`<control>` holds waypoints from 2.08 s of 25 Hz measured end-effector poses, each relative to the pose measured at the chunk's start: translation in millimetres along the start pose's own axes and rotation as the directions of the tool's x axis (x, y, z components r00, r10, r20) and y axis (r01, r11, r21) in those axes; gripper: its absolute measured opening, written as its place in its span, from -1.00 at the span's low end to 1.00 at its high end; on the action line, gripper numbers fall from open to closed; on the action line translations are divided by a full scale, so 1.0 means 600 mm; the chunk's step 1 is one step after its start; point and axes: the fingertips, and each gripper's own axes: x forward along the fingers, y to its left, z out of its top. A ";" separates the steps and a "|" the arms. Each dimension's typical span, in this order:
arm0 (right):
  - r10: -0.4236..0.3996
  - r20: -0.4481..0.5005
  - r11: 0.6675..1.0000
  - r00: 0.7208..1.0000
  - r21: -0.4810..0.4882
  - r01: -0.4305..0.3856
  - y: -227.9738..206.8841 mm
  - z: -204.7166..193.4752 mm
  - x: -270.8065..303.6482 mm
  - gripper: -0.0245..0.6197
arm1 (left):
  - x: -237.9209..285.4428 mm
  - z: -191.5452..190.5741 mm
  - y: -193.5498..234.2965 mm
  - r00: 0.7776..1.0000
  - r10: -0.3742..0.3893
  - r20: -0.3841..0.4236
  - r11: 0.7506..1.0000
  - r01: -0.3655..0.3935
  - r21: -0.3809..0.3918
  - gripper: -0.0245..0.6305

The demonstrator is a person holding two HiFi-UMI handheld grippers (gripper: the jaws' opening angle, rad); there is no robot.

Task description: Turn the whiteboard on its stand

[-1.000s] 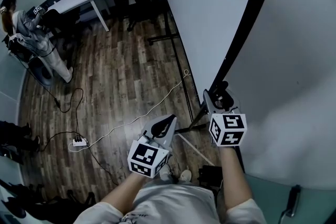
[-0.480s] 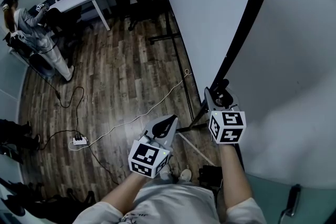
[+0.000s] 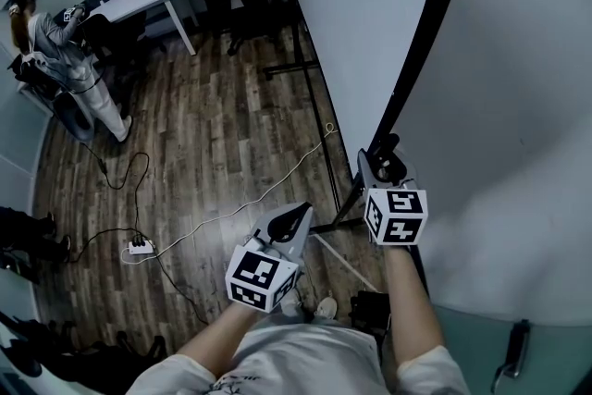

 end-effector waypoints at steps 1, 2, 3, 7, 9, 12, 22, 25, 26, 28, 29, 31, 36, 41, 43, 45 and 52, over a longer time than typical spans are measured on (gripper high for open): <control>0.001 0.003 1.000 1.000 -0.002 -0.001 0.003 0.001 0.000 -0.32 | -0.003 0.002 0.001 1.000 0.004 0.003 1.000 -0.004 -0.001 -0.89; 0.003 0.005 1.000 1.000 -0.005 -0.003 0.005 0.002 0.000 -0.32 | -0.005 0.004 0.002 1.000 0.009 0.005 1.000 -0.009 -0.003 -0.89; 0.004 0.006 1.000 1.000 -0.007 -0.004 0.008 0.002 0.000 -0.32 | -0.008 0.005 0.002 1.000 0.012 0.007 1.000 -0.012 -0.004 -0.89; 0.009 0.004 1.000 1.000 -0.008 -0.009 0.018 0.001 -0.003 -0.32 | -0.017 0.008 -0.004 1.000 0.014 0.012 1.000 -0.014 -0.004 -0.89; 0.012 0.002 1.000 1.000 -0.010 -0.012 0.022 0.001 -0.005 -0.32 | -0.023 0.009 -0.007 1.000 0.017 0.015 1.000 -0.017 -0.006 -0.89; 0.014 -0.004 1.000 1.000 -0.012 -0.014 0.026 -0.003 -0.014 -0.32 | -0.033 0.006 -0.014 1.000 0.020 0.018 1.000 -0.020 -0.008 -0.89; 0.017 -0.001 1.000 1.000 -0.016 -0.017 0.052 -0.017 -0.072 -0.32 | -0.070 -0.003 -0.042 1.000 0.013 0.023 1.000 -0.013 -0.008 -0.89; 0.022 0.002 1.000 1.000 -0.015 -0.022 0.056 -0.023 -0.098 -0.32 | -0.073 -0.005 -0.051 1.000 0.009 0.022 1.000 -0.008 -0.008 -0.89; 0.023 0.003 1.000 1.000 -0.014 -0.022 0.059 -0.026 -0.108 -0.32 | -0.075 -0.005 -0.054 1.000 0.006 0.022 1.000 -0.006 -0.007 -0.89; 0.023 0.003 1.000 1.000 -0.012 -0.023 0.064 -0.033 -0.128 -0.32 | -0.078 -0.007 -0.060 1.000 -0.001 0.021 1.000 0.001 -0.005 -0.89; 0.022 0.002 1.000 1.000 -0.012 -0.022 0.066 -0.038 -0.138 -0.32 | -0.079 -0.009 -0.065 1.000 -0.006 0.021 1.000 0.006 -0.004 -0.89; 0.018 0.003 1.000 1.000 -0.012 -0.018 0.070 -0.047 -0.161 -0.32 | -0.082 -0.014 -0.075 1.000 -0.018 0.020 1.000 0.018 -0.002 -0.89; 0.024 0.004 1.000 1.000 -0.012 -0.024 0.079 -0.053 -0.202 -0.32 | -0.085 -0.017 -0.096 0.999 -0.037 0.013 0.999 0.037 0.001 -0.89; 0.021 0.004 1.000 1.000 -0.013 -0.021 0.088 -0.069 -0.243 -0.32 | -0.089 -0.030 -0.119 0.998 -0.064 0.002 0.998 0.064 0.007 -0.89; 0.019 0.004 1.000 1.000 -0.011 -0.019 0.089 -0.073 -0.258 -0.32 | -0.088 -0.031 -0.127 0.997 -0.071 -0.001 0.997 0.071 0.009 -0.89; 0.017 0.004 1.000 1.000 -0.011 -0.017 0.092 -0.074 -0.270 -0.32 | -0.090 -0.031 -0.131 0.997 -0.078 -0.003 0.997 0.078 0.010 -0.89; 0.016 -0.001 1.000 1.000 -0.011 -0.016 0.095 -0.084 -0.295 -0.32 | -0.095 -0.040 -0.141 0.996 -0.088 -0.012 0.996 0.088 0.009 -0.89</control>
